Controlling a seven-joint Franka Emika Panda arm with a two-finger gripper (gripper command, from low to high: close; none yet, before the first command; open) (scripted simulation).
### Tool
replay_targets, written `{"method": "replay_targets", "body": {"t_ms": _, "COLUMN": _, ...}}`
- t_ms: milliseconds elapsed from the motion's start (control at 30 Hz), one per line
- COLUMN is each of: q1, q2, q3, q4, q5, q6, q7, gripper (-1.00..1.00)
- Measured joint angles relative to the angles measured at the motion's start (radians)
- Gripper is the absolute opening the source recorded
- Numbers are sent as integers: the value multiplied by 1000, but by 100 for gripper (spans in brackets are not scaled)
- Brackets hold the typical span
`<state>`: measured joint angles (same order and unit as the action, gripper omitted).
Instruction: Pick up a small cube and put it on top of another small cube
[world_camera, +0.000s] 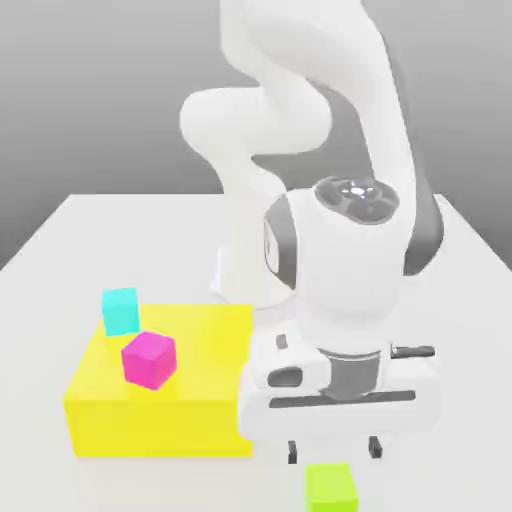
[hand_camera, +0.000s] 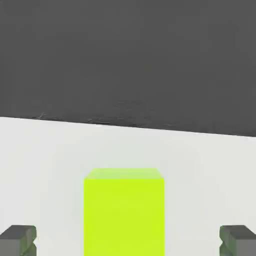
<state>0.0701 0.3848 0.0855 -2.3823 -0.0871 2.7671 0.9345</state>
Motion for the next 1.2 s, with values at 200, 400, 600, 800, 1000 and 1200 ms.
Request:
{"method": "replay_targets", "body": {"t_ms": 200, "q1": 11, "q2": 66, "q3": -13, "q4": 13, "q5": -13, "q6": 52, "q7": 10, "gripper": -100}}
{"method": "replay_targets", "body": {"t_ms": 400, "q1": -6, "q2": -16, "q3": 7, "q4": -4, "q5": 0, "q6": -14, "q7": 1, "gripper": -100}}
{"method": "replay_targets", "body": {"t_ms": 600, "q1": -65, "q2": -230, "q3": -39, "q4": -78, "q5": 21, "q6": -153, "q7": -9, "gripper": -100}}
{"method": "replay_targets", "body": {"t_ms": 800, "q1": -201, "q2": -447, "q3": -100, "q4": -169, "q5": 25, "q6": -278, "q7": -3, "gripper": -100}}
{"method": "replay_targets", "body": {"t_ms": 1000, "q1": -281, "q2": -664, "q3": -170, "q4": -261, "q5": 40, "q6": -402, "q7": -3, "gripper": -100}}
{"method": "replay_targets", "body": {"t_ms": 1200, "q1": -307, "q2": -589, "q3": -196, "q4": -336, "q5": 54, "q6": -252, "q7": -12, "gripper": 100}}
